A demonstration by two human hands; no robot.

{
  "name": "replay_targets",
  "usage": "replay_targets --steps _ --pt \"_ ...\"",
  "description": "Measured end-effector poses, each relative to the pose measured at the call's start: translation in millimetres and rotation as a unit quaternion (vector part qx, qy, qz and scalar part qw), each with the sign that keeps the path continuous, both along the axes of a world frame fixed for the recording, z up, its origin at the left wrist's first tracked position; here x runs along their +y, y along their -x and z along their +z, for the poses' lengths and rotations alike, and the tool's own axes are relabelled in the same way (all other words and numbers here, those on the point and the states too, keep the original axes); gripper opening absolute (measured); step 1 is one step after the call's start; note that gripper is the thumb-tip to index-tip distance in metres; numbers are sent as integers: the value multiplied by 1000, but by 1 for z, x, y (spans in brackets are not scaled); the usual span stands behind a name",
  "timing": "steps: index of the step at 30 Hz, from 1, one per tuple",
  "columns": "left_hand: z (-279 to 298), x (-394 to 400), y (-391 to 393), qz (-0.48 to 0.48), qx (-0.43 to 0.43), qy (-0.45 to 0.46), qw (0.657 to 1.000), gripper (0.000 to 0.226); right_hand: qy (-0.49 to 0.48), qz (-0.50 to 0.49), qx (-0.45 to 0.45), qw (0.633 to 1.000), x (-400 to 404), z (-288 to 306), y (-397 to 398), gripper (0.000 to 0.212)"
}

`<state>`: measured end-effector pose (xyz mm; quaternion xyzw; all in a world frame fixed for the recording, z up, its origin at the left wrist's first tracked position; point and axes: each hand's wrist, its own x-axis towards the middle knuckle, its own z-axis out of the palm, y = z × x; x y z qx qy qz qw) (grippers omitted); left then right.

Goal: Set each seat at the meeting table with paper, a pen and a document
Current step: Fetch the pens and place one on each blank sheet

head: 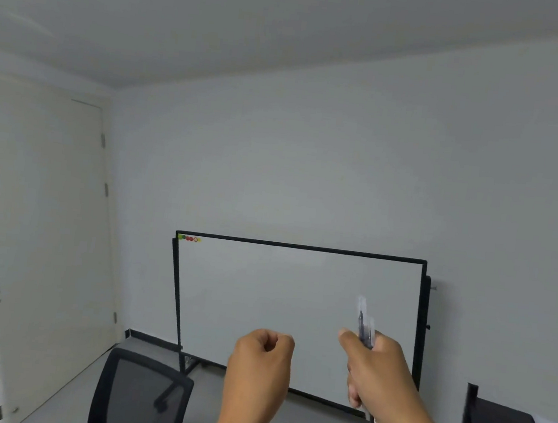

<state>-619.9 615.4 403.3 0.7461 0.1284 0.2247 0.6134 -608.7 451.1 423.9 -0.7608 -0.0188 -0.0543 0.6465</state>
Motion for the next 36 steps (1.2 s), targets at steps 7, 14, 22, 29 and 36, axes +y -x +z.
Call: replay_targets --steps 7,14,22,29,36 --pt "-4 50 -134 13 3 -24 1000 24 -2 29 -15 999 47 2 -145 30" --pt "-26 94 -304 62 31 -34 997 23 -12 84 -2 996 94 -23 -337 29" --pt "-9 159 -456 112 69 -103 986 27 -5 167 7 986 176 -9 -523 30" --pt "-31 250 -576 173 87 -129 973 31 17 232 15 973 271 -24 -650 29" --pt "-39 343 -695 191 120 -98 969 36 56 267 22 962 376 -22 -770 29"
